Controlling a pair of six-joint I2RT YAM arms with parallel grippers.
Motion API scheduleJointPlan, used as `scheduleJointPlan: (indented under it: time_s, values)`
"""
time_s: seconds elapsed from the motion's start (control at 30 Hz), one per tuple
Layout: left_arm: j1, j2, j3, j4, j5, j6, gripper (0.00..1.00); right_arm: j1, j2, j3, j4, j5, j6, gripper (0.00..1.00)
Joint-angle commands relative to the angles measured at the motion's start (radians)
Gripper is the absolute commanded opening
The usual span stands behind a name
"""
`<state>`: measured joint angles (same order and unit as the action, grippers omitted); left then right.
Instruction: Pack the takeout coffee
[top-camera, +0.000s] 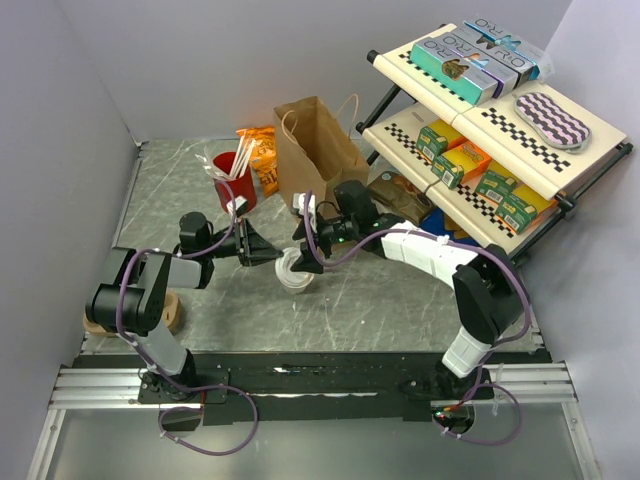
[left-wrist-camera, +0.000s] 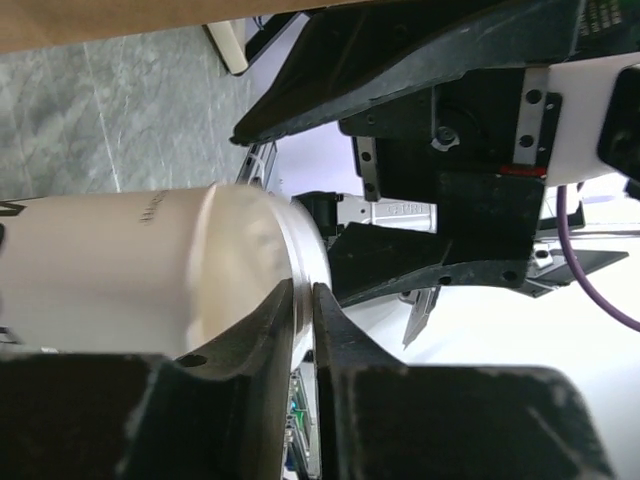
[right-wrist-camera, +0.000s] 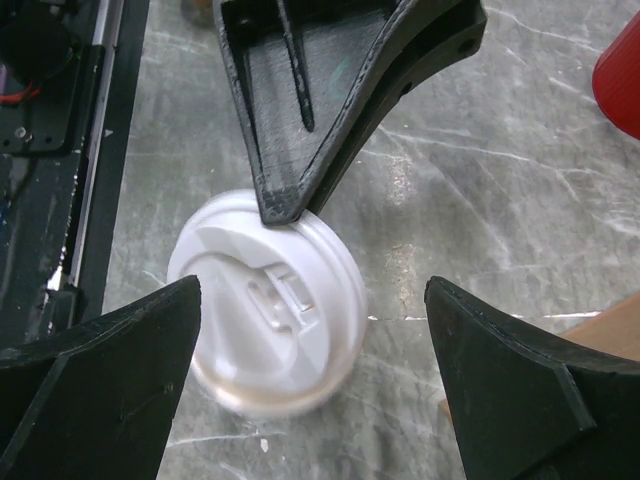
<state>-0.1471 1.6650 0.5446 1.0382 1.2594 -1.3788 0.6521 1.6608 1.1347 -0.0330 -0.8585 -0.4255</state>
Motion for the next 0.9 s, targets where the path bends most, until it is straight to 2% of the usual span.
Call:
scheduleJointPlan:
  time_s: [0.0, 0.2, 0.37, 0.67, 0.87]
  values:
    - [0.004, -0.034, 0.014, -0.041, 0.006, 0.055, 0.22, -0.002, 0.017, 0.054, 0.054, -0.019, 0.05, 0.98]
    - [0.006, -0.042, 0.018, -0.101, 0.0, 0.093, 0.34, 0.0, 0.037, 0.074, 0.044, -0.02, 0.083, 0.96]
    - [0.006, -0.047, 0.025, -0.148, 0.0, 0.129, 0.36, -0.002, 0.039, 0.076, 0.038, -0.017, 0.074, 0.95]
    - [0.017, -0.091, 0.043, -0.317, -0.021, 0.248, 0.48, 0.003, 0.043, 0.077, 0.01, -0.016, 0.071, 0.95]
    - [0.017, -0.09, 0.067, -0.4, -0.025, 0.311, 0.5, 0.009, 0.051, 0.086, -0.002, -0.011, 0.068, 0.95]
